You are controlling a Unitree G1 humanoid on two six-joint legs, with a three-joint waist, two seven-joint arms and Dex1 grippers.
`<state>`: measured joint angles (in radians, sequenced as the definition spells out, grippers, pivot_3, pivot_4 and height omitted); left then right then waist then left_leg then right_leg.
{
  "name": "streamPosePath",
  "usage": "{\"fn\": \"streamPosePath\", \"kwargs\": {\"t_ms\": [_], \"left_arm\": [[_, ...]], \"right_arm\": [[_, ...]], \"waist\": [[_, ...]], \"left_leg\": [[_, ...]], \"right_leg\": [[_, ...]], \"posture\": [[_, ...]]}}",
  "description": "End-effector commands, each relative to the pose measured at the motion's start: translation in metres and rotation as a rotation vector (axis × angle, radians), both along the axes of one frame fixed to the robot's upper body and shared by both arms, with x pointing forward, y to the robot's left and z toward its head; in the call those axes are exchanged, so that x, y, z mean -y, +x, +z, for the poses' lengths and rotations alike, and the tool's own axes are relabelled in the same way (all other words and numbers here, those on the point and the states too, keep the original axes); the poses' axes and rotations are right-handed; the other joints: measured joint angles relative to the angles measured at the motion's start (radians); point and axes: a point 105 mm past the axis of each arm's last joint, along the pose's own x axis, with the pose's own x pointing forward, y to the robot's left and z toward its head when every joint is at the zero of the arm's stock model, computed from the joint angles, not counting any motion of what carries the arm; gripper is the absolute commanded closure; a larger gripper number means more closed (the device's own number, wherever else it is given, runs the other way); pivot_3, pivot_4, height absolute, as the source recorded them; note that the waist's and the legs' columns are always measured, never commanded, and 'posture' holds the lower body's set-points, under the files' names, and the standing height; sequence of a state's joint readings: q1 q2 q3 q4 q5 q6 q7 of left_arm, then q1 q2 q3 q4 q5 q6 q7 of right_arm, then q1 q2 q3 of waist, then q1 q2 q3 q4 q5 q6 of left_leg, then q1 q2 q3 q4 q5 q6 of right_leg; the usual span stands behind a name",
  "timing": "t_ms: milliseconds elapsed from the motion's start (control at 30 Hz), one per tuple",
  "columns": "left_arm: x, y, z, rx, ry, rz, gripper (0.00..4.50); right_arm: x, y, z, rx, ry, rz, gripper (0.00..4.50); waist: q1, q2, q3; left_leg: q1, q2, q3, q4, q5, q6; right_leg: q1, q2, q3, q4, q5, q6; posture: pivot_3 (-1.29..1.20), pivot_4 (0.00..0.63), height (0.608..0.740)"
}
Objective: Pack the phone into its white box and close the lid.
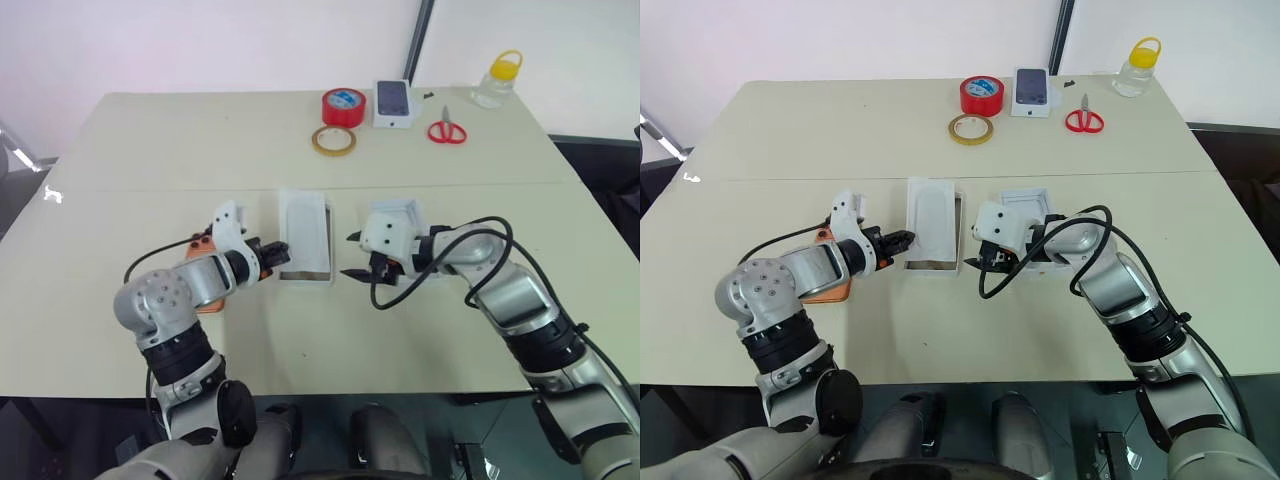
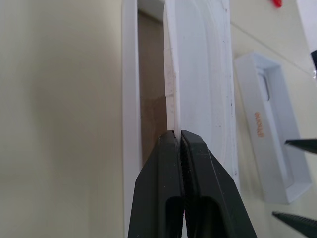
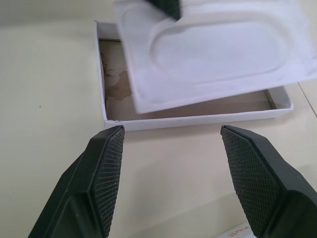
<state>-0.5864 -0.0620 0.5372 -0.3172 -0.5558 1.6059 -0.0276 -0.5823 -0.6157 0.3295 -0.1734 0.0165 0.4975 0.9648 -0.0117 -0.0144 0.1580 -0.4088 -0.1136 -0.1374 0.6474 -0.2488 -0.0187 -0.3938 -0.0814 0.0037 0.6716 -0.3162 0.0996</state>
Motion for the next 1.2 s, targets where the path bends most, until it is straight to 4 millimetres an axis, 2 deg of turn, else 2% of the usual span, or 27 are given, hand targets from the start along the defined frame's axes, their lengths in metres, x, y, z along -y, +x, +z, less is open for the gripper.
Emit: {"fn": "streamPosePath", "kwargs": {"t_ms": [33, 67, 167, 400, 667, 800, 900, 1033, 1067, 1167, 1200], "left_arm": [[0.003, -0.001, 0.006, 0.027, 0.024, -0.019, 4.5], [0.003, -0.002, 0.006, 0.027, 0.027, -0.019, 4.5], [0.002, -0.002, 0.006, 0.032, 0.027, -0.022, 3.56], [-0.001, -0.003, 0.012, 0.063, 0.026, -0.019, 0.35], [-0.004, 0.002, 0.045, 0.188, -0.034, -0.028, 0.35], [-0.005, 0.003, 0.061, 0.246, -0.063, -0.041, 0.35], [-0.017, 0.004, 0.065, 0.285, -0.042, -0.015, 0.28], [-0.052, 0.004, 0.061, 0.383, 0.176, 0.023, 0.28], [-0.06, 0.002, 0.057, 0.402, 0.244, 0.017, 0.28], [-0.094, -0.001, 0.043, 0.432, 0.439, 0.01, 0.28], [-0.099, -0.002, 0.041, 0.443, 0.471, 0.004, 0.28]], "right_arm": [[0.0, 0.002, 0.014, 0.052, 0.028, -0.009, 1.27], [0.0, 0.003, 0.015, 0.053, 0.028, -0.011, 1.27], [-0.001, 0.005, 0.015, 0.056, 0.03, -0.014, 1.23], [-0.004, 0.008, 0.016, 0.062, 0.038, -0.012, 1.23], [-0.004, 0.014, 0.018, 0.073, 0.053, -0.04, 1.23], [-0.001, 0.023, 0.025, 0.093, 0.075, -0.085, 1.23], [-0.002, 0.037, 0.034, 0.084, 0.144, -0.164, 2.11], [-0.024, 0.039, 0.036, 0.031, 0.21, -0.182, 4.2], [-0.031, 0.04, 0.035, 0.015, 0.219, -0.184, 4.47], [-0.059, 0.04, 0.022, -0.034, 0.222, -0.188, 4.47], [-0.065, 0.04, 0.02, -0.04, 0.215, -0.183, 4.47]], "waist": [[0.0, 0.0, 0.0], [0.0, 0.0, 0.0], [0.0, 0.0, 0.0], [-0.001, 0.0, 0.0], [0.001, 0.0, 0.0], [-0.001, 0.0, 0.0], [-0.006, 0.0, 0.0], [-0.017, 0.0, 0.0], [-0.018, 0.0, 0.0], [-0.023, 0.001, 0.0], [-0.023, 0.001, 0.0]], "left_leg": [[0.0, 0.0, 0.0, 0.0, 0.0, 0.0], [0.0, 0.0, 0.0, 0.0, 0.0, 0.0], [0.0, 0.0, 0.0, 0.0, 0.0, 0.0], [0.0, 0.0, 0.0, 0.0, 0.0, 0.0], [0.0, 0.0, 0.0, 0.0, 0.0, 0.0], [0.0, 0.0, 0.0, 0.0, 0.0, 0.0], [0.0, 0.0, 0.0, 0.0, 0.0, 0.0], [0.0, 0.001, 0.001, -0.002, 0.001, -0.001], [0.001, 0.001, 0.002, -0.003, 0.001, -0.002], [0.001, 0.001, 0.003, -0.003, 0.001, -0.002], [0.001, 0.001, 0.003, -0.003, 0.001, -0.003]], "right_leg": [[0.0, 0.0, 0.0, 0.0, 0.0, 0.0], [0.0, 0.0, 0.0, 0.0, 0.0, 0.0], [0.0, 0.0, 0.0, 0.0, 0.0, 0.0], [0.0, 0.0, 0.0, 0.0, 0.0, 0.0], [0.0, 0.0, 0.0, 0.0, 0.0, 0.0], [0.0, 0.0, 0.0, 0.0, 0.0, 0.0], [-0.001, 0.0, 0.0, 0.001, 0.0, 0.0], [-0.003, 0.002, 0.004, 0.002, 0.0, -0.001], [-0.004, 0.002, 0.006, 0.003, 0.0, -0.001], [-0.006, 0.002, 0.007, 0.004, 0.001, -0.002], [-0.006, 0.002, 0.008, 0.005, 0.001, -0.002]], "posture": [[0.0, 0.15, 0.74], [0.0, 0.15, 0.74], [0.0, 0.15, 0.74], [0.0, 0.15, 0.74], [0.0, 0.15, 0.74], [0.0, 0.15, 0.74], [0.0, 0.15, 0.74], [0.0, 0.15, 0.74], [0.0, 0.15, 0.74], [0.0, 0.15, 0.74], [0.0, 0.15, 0.74]]}}
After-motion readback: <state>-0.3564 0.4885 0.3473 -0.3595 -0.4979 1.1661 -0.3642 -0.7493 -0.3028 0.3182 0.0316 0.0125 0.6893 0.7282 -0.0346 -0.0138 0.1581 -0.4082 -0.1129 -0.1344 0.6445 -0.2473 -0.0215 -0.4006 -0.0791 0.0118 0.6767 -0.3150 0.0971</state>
